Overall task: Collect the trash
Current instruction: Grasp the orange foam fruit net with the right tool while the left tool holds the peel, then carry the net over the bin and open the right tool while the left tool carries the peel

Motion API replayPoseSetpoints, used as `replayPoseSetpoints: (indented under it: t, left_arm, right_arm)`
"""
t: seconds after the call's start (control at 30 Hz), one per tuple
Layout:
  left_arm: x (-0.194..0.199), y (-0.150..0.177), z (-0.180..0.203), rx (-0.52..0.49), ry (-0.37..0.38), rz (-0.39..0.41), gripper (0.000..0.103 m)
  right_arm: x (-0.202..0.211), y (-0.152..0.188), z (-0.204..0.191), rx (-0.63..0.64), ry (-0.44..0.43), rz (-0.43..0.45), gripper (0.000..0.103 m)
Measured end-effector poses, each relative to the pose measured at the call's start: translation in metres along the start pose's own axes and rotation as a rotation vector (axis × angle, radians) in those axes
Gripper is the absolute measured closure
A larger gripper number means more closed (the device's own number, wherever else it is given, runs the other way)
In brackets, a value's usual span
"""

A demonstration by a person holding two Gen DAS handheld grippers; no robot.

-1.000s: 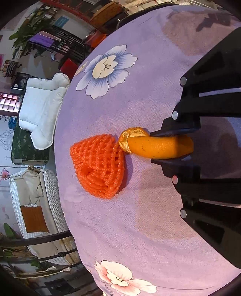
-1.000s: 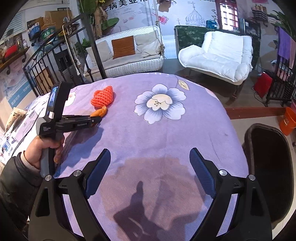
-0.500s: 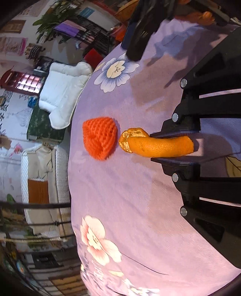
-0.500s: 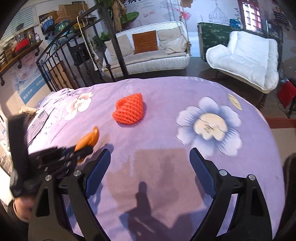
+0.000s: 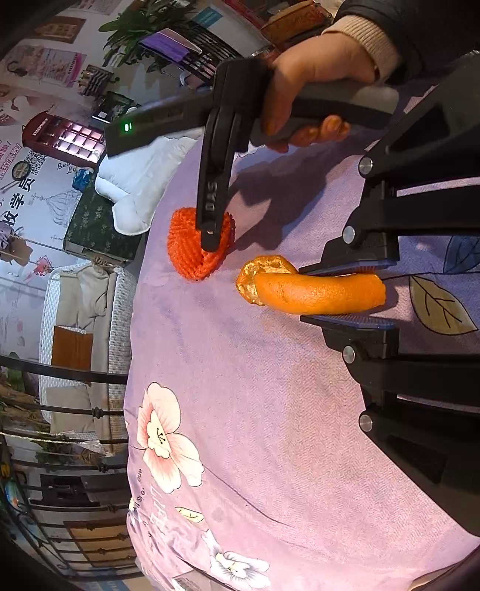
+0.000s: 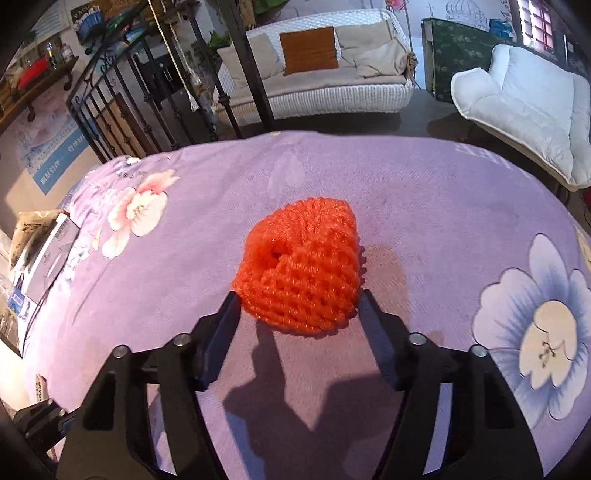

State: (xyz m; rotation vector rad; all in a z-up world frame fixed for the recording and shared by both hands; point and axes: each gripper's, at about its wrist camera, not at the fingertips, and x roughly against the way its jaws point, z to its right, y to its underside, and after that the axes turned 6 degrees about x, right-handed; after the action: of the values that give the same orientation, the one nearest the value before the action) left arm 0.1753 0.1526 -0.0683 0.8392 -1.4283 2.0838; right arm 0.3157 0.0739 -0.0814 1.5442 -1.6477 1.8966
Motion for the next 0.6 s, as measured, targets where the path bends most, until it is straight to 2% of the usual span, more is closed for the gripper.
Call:
replayPoseSetpoints:
  t: [0.1, 0.17, 0.37, 0.6]
  left_arm:
    - [0.0, 0.005, 0.001, 0.001, 0.005, -0.003, 0.083]
    - [0.0, 0.007, 0.002, 0.003, 0.008, -0.005, 0.083]
    - [0.005, 0.009, 0.007, -0.004, 0.027, 0.002, 0.083]
    - [0.017, 0.022, 0.029, -0.045, 0.06, 0.011, 0.083]
  right_arm:
    - [0.003, 0.002, 0.001, -0.021, -0.032, 0.009, 0.077]
    - [0.015, 0.005, 0.0, -0.018, -0.037, 0.028, 0.08]
    - [0.061, 0.021, -0.001, -0.018, -0.061, 0.086, 0.081]
    - [0.122, 0.06, 0.009, -0.016, -0.014, 0.127, 0.081]
